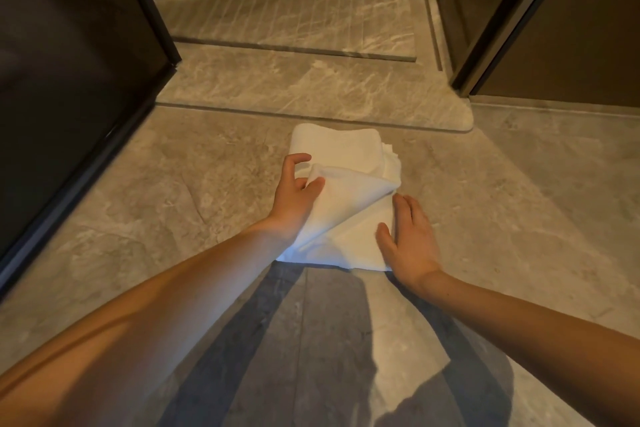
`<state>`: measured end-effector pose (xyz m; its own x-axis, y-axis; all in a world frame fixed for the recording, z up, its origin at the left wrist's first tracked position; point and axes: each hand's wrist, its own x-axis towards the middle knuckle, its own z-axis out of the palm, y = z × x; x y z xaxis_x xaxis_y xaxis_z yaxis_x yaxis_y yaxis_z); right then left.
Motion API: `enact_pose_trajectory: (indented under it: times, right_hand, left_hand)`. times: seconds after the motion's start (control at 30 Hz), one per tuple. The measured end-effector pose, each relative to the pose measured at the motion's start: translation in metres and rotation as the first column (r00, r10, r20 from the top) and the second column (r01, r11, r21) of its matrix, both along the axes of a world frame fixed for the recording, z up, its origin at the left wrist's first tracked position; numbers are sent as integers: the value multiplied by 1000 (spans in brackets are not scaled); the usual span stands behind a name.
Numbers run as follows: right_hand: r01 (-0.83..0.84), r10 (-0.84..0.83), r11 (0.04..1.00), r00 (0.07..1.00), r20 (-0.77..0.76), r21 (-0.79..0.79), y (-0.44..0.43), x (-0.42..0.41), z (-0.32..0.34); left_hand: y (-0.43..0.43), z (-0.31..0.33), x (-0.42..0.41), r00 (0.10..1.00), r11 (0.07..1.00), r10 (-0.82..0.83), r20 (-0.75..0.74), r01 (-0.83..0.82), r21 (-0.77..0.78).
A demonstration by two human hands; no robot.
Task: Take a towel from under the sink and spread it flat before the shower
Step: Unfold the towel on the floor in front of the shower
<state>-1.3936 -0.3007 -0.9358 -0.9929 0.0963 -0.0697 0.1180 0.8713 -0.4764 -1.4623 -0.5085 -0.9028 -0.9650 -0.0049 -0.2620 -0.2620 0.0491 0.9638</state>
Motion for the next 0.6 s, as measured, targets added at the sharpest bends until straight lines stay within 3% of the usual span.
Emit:
enact_pose_trajectory:
  times: [0.07, 0.2, 0.33, 0.47, 0.6]
  right_hand:
    - [-31, 31, 999, 999, 9, -10, -14, 0, 2]
    - [-163, 131, 961, 980, 152, 225, -32, 8, -7]
    - [-172, 139, 954, 980, 144, 247, -26, 7, -11]
    - [-187, 164, 963, 978, 129, 192, -14, -1, -10]
    - [-196, 170, 957, 976, 138, 213, -13, -4, -9]
  left_hand:
    - [-1, 3, 1, 999, 997, 32, 39, -35, 69]
    - [-1, 6, 3, 990, 977, 106, 94, -122, 177]
    - [-10, 9, 3, 971, 946, 228, 74, -238, 220]
    - [-36, 10, 11, 927, 922, 373, 29, -374, 102]
    - [-55, 10, 20, 907, 909, 416, -70, -416, 11]
